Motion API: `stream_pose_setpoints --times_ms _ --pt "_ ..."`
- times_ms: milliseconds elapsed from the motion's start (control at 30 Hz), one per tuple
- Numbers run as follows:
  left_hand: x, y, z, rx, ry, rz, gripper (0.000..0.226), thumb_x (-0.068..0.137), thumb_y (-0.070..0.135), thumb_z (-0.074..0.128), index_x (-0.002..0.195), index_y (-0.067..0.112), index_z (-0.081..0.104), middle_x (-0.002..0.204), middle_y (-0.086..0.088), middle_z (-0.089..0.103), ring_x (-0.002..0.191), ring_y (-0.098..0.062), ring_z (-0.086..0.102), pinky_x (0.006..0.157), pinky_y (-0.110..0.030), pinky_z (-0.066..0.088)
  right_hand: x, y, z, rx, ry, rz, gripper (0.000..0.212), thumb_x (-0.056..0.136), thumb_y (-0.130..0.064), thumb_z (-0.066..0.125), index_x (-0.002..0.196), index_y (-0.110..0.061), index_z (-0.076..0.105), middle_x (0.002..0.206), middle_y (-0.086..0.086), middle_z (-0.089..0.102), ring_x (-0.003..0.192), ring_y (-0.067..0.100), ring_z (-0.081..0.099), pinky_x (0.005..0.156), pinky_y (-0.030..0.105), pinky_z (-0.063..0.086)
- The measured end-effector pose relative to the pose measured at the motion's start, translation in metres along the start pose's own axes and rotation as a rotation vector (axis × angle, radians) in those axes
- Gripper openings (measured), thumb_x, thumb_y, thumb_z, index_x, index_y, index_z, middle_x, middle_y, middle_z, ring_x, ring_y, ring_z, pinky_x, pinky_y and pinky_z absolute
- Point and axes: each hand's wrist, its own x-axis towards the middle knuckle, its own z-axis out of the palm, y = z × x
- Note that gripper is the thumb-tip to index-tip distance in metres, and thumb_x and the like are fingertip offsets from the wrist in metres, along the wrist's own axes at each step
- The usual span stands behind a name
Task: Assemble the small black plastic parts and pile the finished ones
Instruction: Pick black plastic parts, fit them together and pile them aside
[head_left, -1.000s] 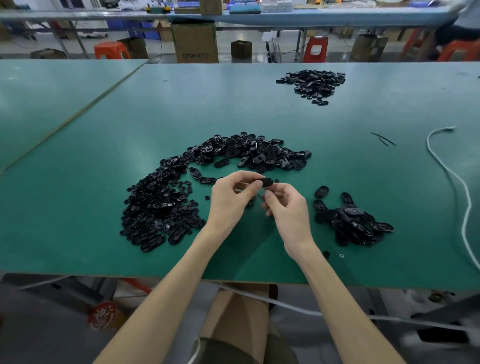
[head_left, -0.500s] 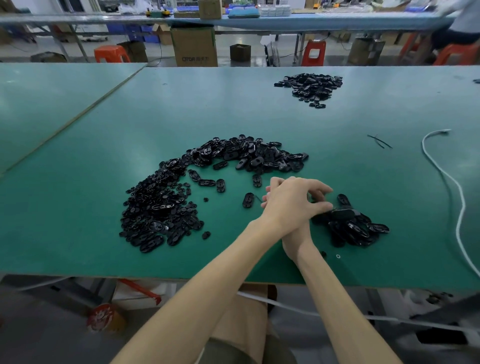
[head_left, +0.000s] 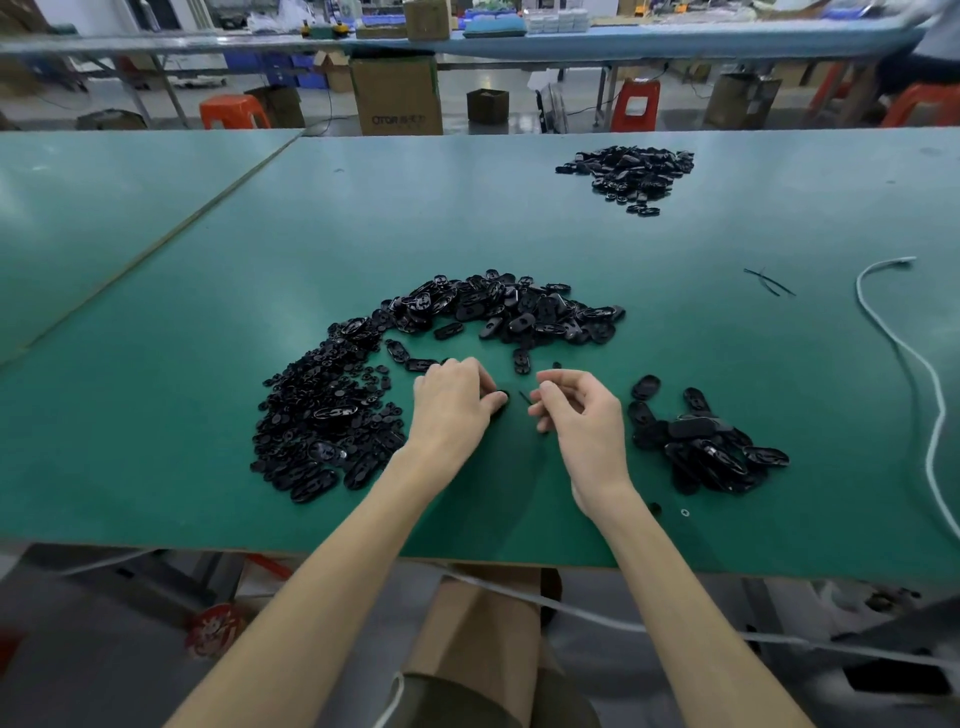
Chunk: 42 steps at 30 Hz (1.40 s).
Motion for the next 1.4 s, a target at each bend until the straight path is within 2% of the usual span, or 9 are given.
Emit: stream_pose_setpoints --times_ms 133,300,400,567,700,800,900,1267,1400 --pt "-0.01 0.004 0.003 -0.14 0.029 0.008 0.006 0.096 0.024 0.07 0.094 0.02 0.066 0.098 0.001 0.068 0.1 -0.022 0.06 0.098 -0.043 0.046 -0.002 0.0 -0.002 -0.017 -0.021 -0.029 0.014 0.1 -0.004 0.062 0.103 -0.014 0.07 0.089 0.002 0.073 0.074 0.007 0.067 0.066 0.022 0.054" --pt "-0.019 0.006 0.007 -0.41 -0.006 0.021 0.014 0.1 0.018 0.064 0.09 0.022 0.056 0.088 0.006 0.067 0.082 -0.008 0.061 0.068 -0.022 0.044 -0.003 0.0 -0.003 -0.132 -0.124 -0.109 0.033 0.099 -0.001 0.06 0.11 -0.029 0.074 0.111 0.003 0.066 0.098 0.006 0.063 0.088 0.025 0.053" --pt "-0.015 0.004 0.003 -0.557 -0.048 0.0 0.017 0.098 0.015 0.068 0.089 0.023 0.056 0.087 0.002 0.07 0.067 -0.002 0.063 0.06 -0.011 0.043 -0.004 -0.003 -0.004 -0.077 -0.197 -0.088 0.033 0.102 0.002 0.056 0.108 -0.023 0.077 0.108 0.002 0.074 0.095 0.011 0.065 0.084 0.026 0.054" --pt "-0.014 -0.01 -0.009 -0.692 -0.111 0.014 0.012 0.095 0.016 0.074 0.094 0.008 0.065 0.075 -0.002 0.073 0.053 -0.006 0.062 0.052 -0.013 0.042 -0.003 -0.003 -0.004 -0.028 -0.249 -0.07 0.023 0.098 0.002 0.064 0.106 -0.015 0.077 0.101 -0.001 0.078 0.092 0.01 0.067 0.077 0.023 0.055" --pt "-0.011 -0.019 -0.028 -0.45 -0.047 0.075 0.009 0.098 0.024 0.069 0.091 0.019 0.07 0.077 0.008 0.075 0.057 -0.005 0.065 0.058 -0.018 0.043 0.0 0.0 -0.004 0.037 -0.152 -0.033 0.009 0.096 -0.007 0.072 0.099 -0.013 0.076 0.084 -0.003 0.072 0.073 0.007 0.059 0.069 0.021 0.052" --pt "-0.007 -0.034 -0.046 -0.048 0.079 0.035 0.006 0.095 0.027 0.072 0.098 0.022 0.069 0.097 0.007 0.067 0.083 -0.011 0.064 0.076 -0.028 0.049 0.001 0.002 -0.005 0.093 -0.107 -0.006 0.011 0.097 -0.019 0.072 0.097 -0.009 0.074 0.075 -0.002 0.068 0.067 0.007 0.057 0.064 0.022 0.051" --pt "-0.005 -0.041 -0.053 0.187 -0.028 -0.068 0.02 0.094 0.033 0.074 0.1 0.016 0.065 0.105 -0.003 0.059 0.097 -0.023 0.059 0.087 -0.042 0.052 0.001 0.003 -0.005 0.091 -0.096 0.005 0.014 0.099 -0.022 0.07 0.094 -0.009 0.072 0.068 -0.006 0.068 0.062 0.005 0.056 0.058 0.02 0.048" --pt "-0.004 -0.037 -0.039 0.272 0.053 0.003 0.013 0.102 0.004 0.053 0.099 0.006 0.066 0.099 -0.011 0.063 0.095 -0.033 0.057 0.083 -0.044 0.051 0.0 0.001 -0.003 0.048 -0.112 0.011 0.008 0.099 -0.017 0.069 0.094 -0.011 0.072 0.07 -0.001 0.071 0.063 0.008 0.06 0.056 0.021 0.047" --pt "-0.005 -0.03 -0.033 -0.084 0.063 -0.044 0.034 0.101 -0.003 0.051 0.094 0.025 0.07 0.087 0.0 0.057 0.072 -0.022 0.049 0.068 -0.028 0.041 0.001 0.003 -0.003 0.037 -0.112 0.009 0.008 0.099 -0.018 0.07 0.095 -0.012 0.072 0.071 -0.001 0.072 0.064 0.007 0.061 0.057 0.021 0.048"
